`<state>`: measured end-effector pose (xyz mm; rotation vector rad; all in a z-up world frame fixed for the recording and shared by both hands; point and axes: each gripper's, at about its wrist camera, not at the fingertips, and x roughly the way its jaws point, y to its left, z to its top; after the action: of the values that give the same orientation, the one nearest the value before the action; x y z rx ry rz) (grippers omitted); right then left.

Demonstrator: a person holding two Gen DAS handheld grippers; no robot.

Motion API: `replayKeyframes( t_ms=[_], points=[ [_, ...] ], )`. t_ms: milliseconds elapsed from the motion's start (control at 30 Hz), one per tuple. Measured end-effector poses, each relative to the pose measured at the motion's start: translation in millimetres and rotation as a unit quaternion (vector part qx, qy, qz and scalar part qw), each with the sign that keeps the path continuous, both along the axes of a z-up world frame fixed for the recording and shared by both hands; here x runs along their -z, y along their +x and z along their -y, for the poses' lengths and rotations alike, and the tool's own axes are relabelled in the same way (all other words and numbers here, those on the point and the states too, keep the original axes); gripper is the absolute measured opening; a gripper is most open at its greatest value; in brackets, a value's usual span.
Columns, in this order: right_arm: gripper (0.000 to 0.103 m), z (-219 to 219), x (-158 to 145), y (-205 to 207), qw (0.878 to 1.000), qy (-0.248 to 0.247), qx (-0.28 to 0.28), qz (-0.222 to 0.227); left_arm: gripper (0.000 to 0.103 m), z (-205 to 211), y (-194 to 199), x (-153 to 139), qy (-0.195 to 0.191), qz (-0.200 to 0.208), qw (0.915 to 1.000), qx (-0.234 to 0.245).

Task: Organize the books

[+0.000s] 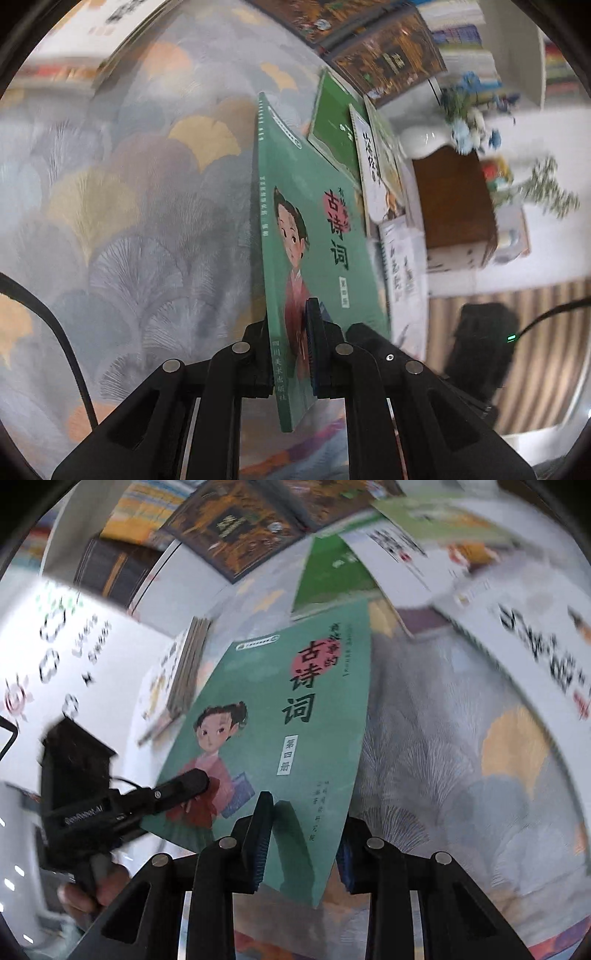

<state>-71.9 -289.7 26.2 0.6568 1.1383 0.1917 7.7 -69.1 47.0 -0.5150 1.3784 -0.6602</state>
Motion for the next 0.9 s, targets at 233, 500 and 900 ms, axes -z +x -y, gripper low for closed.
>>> replayKeyframes(
  t_ms=[233,500,900],
  points=[
    [0.029,-32,-31,-4,0.986,-0.135,-0.077,0.055,0.009,2,-5,-13,0.025,0.048,0.9983,0.022],
    [0.029,-46,-42,-4,0.982,-0.142,-0.102,0.069,0.009,-13,-7,-23,0.012,0.049,0.9987,0.003],
    [0.029,-62,-88,-7,0.965,-0.189,-0.121,0.132,0.011,-23,-2,-54,-0.007,0.080,0.9968,-0.006]
  ],
)
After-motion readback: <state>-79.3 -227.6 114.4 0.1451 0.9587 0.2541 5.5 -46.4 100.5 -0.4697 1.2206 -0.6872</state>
